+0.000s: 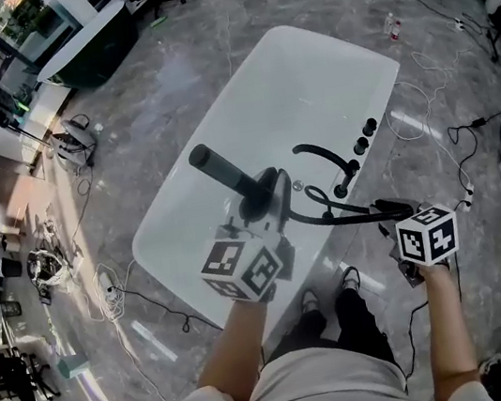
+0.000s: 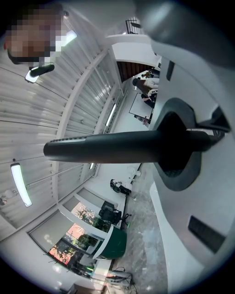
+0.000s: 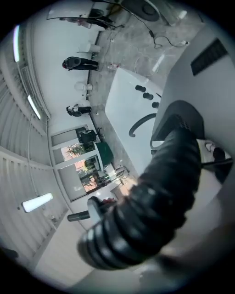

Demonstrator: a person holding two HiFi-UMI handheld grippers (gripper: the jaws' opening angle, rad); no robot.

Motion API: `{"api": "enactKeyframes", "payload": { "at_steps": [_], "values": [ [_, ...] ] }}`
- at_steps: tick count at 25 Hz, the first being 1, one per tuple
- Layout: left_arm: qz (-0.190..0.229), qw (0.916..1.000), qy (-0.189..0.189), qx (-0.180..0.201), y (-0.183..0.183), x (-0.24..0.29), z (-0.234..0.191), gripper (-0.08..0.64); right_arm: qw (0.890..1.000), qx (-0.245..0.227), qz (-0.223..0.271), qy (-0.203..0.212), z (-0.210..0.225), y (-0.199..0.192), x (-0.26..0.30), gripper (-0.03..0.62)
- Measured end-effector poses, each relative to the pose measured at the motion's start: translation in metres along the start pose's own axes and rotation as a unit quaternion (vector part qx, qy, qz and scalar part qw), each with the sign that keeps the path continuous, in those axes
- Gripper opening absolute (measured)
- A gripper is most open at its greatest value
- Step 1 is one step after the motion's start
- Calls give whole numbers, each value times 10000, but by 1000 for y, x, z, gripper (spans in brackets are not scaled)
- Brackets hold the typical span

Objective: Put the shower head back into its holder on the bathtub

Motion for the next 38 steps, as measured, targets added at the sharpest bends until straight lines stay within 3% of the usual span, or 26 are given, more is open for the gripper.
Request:
{"api": "enactKeyframes", "payload": {
  "at_steps": [3, 6, 9, 12, 16, 18, 21, 23, 24, 25, 27, 28, 30, 35, 36, 38],
  "values": [
    [-5, 9999, 23, -164, -5, 1, -5, 71, 9991, -343, 159, -209, -1, 8, -18, 69],
    [-11, 9997, -8, -224, -8, 3, -7, 71, 9976, -218, 540, 382, -21, 26, -49, 69],
    [-12, 9995, -96, -302, -10, 4, -5, 71, 9893, -234, 1010, 1024, -39, 42, -65, 69],
    [-27, 9992, -161, -366, -7, 7, -1, 71, 9842, -269, 1313, 1160, -41, 49, -63, 69],
    [-179, 9991, -60, -367, -12, 11, -2, 71, 9787, 219, 1288, 1586, -40, 45, -58, 69],
    [-240, 9991, 25, -351, -18, 10, -7, 71, 9602, 699, 1505, 2246, -45, 52, -70, 69],
    [-208, 9988, 72, -441, -23, 9, -11, 71, 9121, 1602, 1684, 3376, -46, 69, -89, 69],
    [-200, 9987, 65, -457, -23, 10, -11, 71, 8896, 1971, 1646, 3776, -44, 76, -93, 69],
    [-203, 9988, 62, -445, -23, 10, -11, 71, 8873, 2046, 1618, 3804, -43, 78, -90, 69],
    [-207, 9989, 61, -427, -23, 10, -11, 71, 8940, 2010, 1582, 3679, -40, 78, -84, 69],
    [-226, 9990, 70, -379, -25, 10, -10, 71, 9200, 1738, 1484, 3184, -34, 75, -65, 69],
    [-244, 9990, 80, -359, -27, 11, -10, 71, 9263, 1666, 1443, 3055, -32, 74, -58, 69],
    [-280, 9990, 112, -341, -31, 11, -9, 70, 9165, 1804, 1449, 3263, -34, 73, -51, 69],
    [-321, 9988, 213, -317, -34, 7, -18, 71, 8543, 2567, 1457, 4278, -52, 73, -37, 69],
    [-326, 9988, 223, -300, -35, 7, -19, 71, 8528, 2617, 1417, 4292, -54, 70, -30, 69],
    [-325, 9989, 227, -266, -37, 8, -21, 70, 8754, 2476, 1324, 3934, -49, 61, -13, 69]
  ]
}}
Point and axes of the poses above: the fingertips, and each gripper's own axes: x forward along the fingers, z to its right, y out of its top, the point moved 2 cm from there along -x, backward along the fingers, and after that the axes turned 11 degrees about x, right-handed, at the moved point
